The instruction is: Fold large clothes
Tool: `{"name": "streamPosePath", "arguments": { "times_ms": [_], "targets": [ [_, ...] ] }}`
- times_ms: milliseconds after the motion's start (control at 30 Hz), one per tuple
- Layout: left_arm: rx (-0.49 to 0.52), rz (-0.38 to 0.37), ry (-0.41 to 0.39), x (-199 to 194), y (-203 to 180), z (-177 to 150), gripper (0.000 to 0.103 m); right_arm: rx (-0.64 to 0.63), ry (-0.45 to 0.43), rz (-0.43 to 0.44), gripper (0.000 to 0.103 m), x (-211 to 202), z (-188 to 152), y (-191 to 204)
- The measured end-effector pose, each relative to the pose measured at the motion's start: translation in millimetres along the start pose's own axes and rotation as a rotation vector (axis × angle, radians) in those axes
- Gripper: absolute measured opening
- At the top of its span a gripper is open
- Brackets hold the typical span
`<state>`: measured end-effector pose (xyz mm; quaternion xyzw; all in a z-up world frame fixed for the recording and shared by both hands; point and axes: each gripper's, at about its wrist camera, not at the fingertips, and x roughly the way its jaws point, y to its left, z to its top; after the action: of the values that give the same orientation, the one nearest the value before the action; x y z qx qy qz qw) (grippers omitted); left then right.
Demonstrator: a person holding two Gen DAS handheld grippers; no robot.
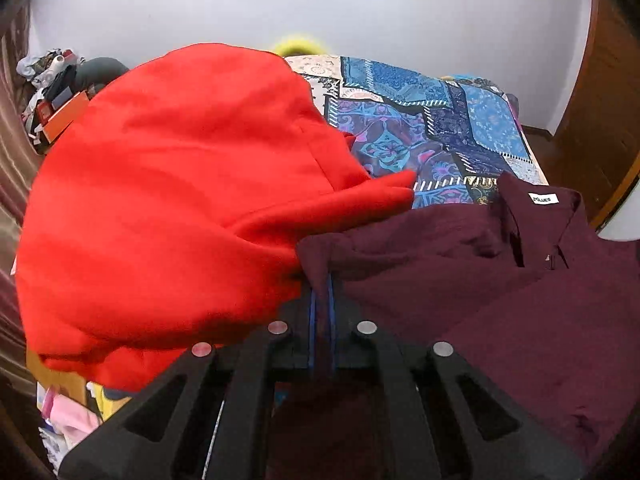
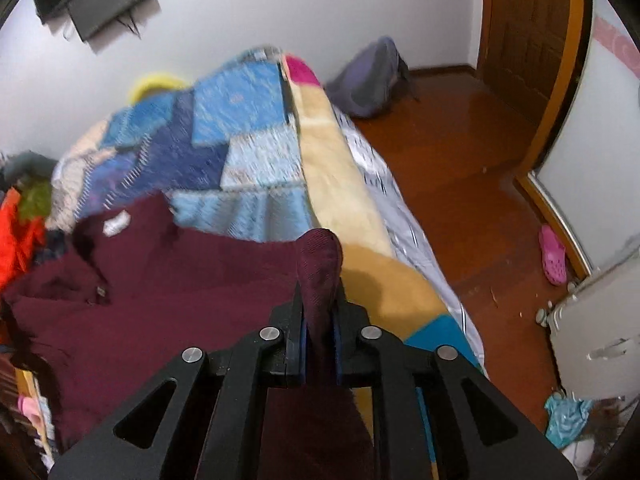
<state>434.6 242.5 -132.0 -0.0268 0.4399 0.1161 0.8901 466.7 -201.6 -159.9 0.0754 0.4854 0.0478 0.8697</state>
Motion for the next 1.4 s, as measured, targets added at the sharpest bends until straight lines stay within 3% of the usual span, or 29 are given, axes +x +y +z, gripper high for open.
{"name": "streamPosePath", "arguments": {
  "times_ms": [167,267,400,567,667,800,933,1000,1133,1267,1400],
  "targets": [
    [0.063,0.026,0.003,-4,-12,-1,0.008,0.011,0.019,-0.006,0.014,-3,-4,-7],
    [0.068,0.022,0.002,-12,-16,-2,0.015,-0.001,0.012,-0.003,0.015,-22,-4,-2],
    [0.048,0.020,-0.031,-35,-16,-6,0.041,-0.091,-0.036,-0.022,0.029,-46,-9,12],
    [0.059,0.020,-0.080,-69,-20,-13,0.055,-0.210,-0.142,0.003,0.048,-100,-28,33],
    [0.066,0.021,-0.095,-88,-21,-19,0.072,-0.251,-0.179,0.014,0.058,-125,-41,44],
    [0.065,0.012,-0.121,-119,-18,-34,0.090,-0.294,-0.214,0.026,0.062,-151,-56,56],
    [0.050,-0.008,-0.128,-139,-10,-56,0.096,-0.324,-0.239,0.028,0.076,-166,-74,63],
    [0.046,-0.016,-0.114,-141,-7,-70,0.097,-0.330,-0.253,0.021,0.077,-170,-85,64],
    [0.033,-0.008,-0.035,-134,3,-100,0.097,-0.320,-0.235,0.031,0.077,-172,-107,62],
    [-0.038,-0.057,0.074,-115,21,-132,0.097,-0.320,-0.206,0.017,0.077,-170,-128,58],
    [-0.098,-0.052,0.174,-92,39,-161,0.097,-0.298,-0.167,0.001,0.077,-168,-151,47]
  ]
}}
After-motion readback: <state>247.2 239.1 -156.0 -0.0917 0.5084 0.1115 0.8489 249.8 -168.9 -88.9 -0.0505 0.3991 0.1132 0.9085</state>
